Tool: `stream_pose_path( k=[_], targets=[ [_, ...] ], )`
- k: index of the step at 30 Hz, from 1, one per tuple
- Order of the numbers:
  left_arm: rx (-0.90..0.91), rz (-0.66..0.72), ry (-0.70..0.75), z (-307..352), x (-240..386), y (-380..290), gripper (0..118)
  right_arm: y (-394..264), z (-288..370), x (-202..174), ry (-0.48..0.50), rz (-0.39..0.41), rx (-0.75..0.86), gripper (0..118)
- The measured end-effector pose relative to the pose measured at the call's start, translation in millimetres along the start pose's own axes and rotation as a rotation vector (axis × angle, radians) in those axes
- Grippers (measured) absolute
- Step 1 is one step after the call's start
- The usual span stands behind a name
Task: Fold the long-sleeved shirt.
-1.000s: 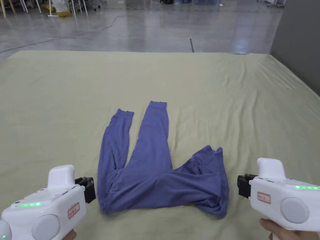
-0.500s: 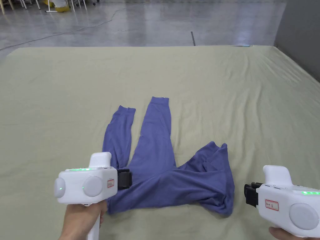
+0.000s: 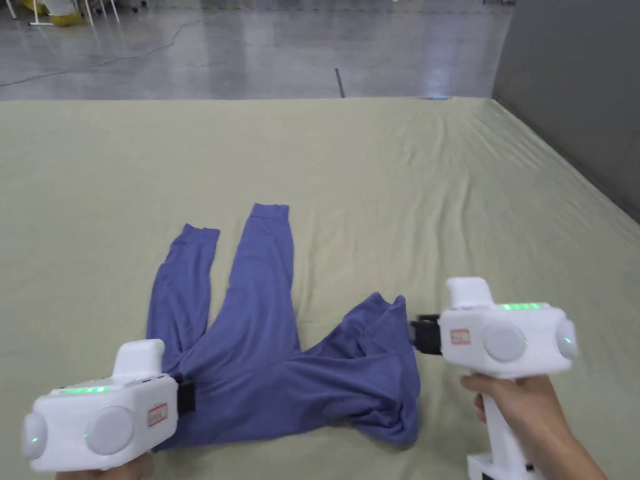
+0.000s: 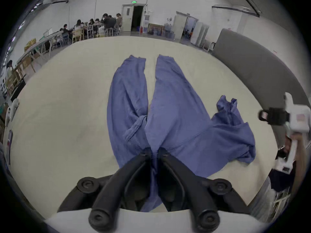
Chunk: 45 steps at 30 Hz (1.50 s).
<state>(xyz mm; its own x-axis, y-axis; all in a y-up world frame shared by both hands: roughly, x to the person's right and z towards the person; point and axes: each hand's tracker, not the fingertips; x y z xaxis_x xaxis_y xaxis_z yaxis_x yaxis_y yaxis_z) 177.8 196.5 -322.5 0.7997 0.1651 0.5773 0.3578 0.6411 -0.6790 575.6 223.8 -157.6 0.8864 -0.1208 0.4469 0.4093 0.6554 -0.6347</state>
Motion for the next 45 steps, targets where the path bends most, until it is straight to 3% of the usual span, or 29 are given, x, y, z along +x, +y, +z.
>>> stream_pose_path(
  k=[4, 7, 9, 11, 12, 16, 19, 22, 28, 34, 41, 45],
  targets=[
    [0.020, -0.001, -0.007, 3, 2, 4, 4, 42, -69, -2, -0.026, 0.048, -0.098, 99],
    [0.012, 0.006, -0.006, 0, 3, 4, 4, 57, -111, -8, -0.002, 0.017, -0.179, 95],
    [0.008, 0.011, 0.000, -2, 2, 3, 4, 58, -134, -15, 0.004, 0.036, -0.212, 68],
    [0.005, 0.020, 0.000, -3, 2, 2, 4, 50, -148, -25, -0.083, 0.109, -0.290, 17],
    [0.006, 0.021, 0.000, -3, 1, 2, 4, 50, -141, -27, -0.086, 0.141, -0.222, 15],
    [0.086, 0.033, -0.019, 9, -8, 10, 4, 55, -85, -3, -0.034, -0.014, -0.088, 12],
    [0.183, 0.040, -0.043, 29, -14, 28, 4, 67, -30, 24, -0.087, -0.066, 0.039, 12],
    [0.280, 0.065, -0.075, 50, -17, 56, 4, 85, 22, 45, -0.057, -0.116, 0.141, 12],
    [0.471, 0.079, -0.105, 94, -8, 148, 4, 140, 101, 41, -0.071, -0.084, 0.309, 12],
    [0.595, 0.029, -0.068, 124, 6, 272, 4, 230, 127, 14, -0.080, -0.008, 0.427, 12],
    [0.693, -0.001, -0.040, 139, 8, 422, 4, 368, 137, -9, -0.076, -0.026, 0.514, 12],
    [0.741, -0.053, 0.051, 146, 14, 494, 4, 438, 138, -13, -0.076, -0.064, 0.567, 12]
  ],
)
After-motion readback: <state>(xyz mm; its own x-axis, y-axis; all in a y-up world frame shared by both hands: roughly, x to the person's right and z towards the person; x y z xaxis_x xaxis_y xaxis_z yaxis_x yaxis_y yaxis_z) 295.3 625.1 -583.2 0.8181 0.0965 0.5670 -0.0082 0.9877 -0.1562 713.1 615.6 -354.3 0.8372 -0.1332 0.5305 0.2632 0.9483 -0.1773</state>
